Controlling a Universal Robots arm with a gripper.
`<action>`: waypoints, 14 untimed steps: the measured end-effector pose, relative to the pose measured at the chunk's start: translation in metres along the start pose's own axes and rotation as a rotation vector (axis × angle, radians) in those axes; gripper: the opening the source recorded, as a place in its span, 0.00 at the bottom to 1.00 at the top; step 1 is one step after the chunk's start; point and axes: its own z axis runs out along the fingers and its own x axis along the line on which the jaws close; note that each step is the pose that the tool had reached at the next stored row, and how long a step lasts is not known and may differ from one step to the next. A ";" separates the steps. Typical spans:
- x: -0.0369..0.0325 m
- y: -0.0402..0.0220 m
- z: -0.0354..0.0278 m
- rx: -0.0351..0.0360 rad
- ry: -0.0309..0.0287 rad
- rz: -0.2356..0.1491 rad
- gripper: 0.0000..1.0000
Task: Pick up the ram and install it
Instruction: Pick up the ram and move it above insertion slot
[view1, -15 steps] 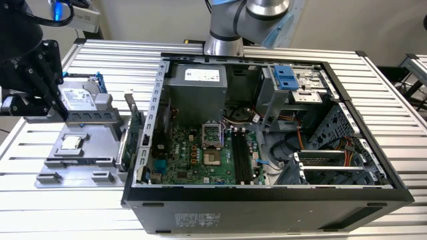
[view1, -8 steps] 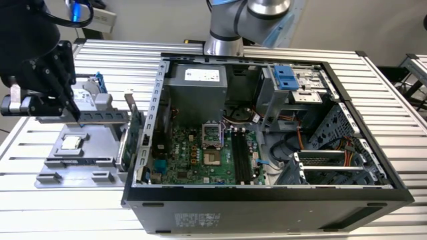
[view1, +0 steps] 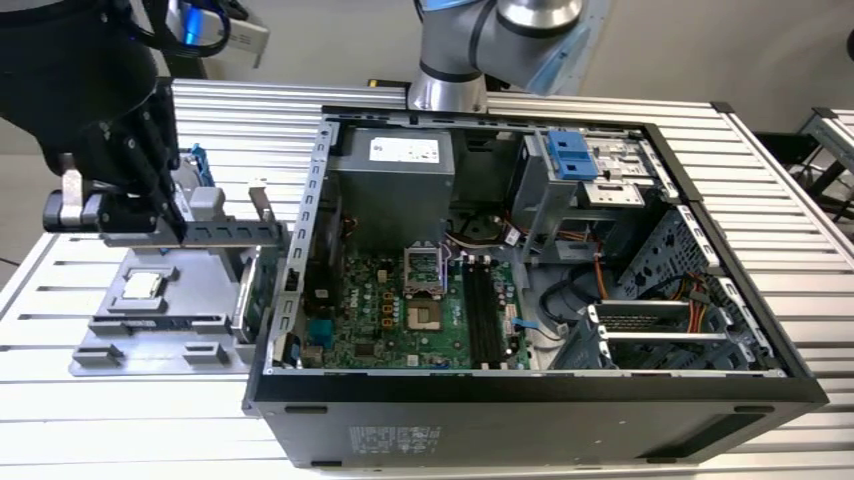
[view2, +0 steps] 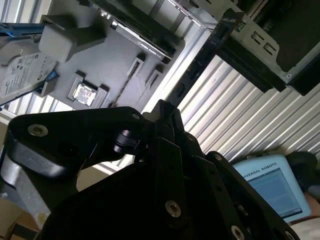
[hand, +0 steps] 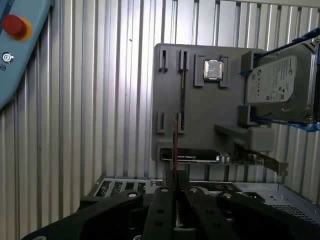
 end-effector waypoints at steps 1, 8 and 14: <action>0.0001 -0.0026 -0.0001 -0.0003 0.0000 0.000 0.00; 0.0006 -0.0197 -0.0003 -0.0019 0.0000 0.000 0.00; 0.0011 -0.0343 -0.0006 -0.0034 0.0000 0.000 0.00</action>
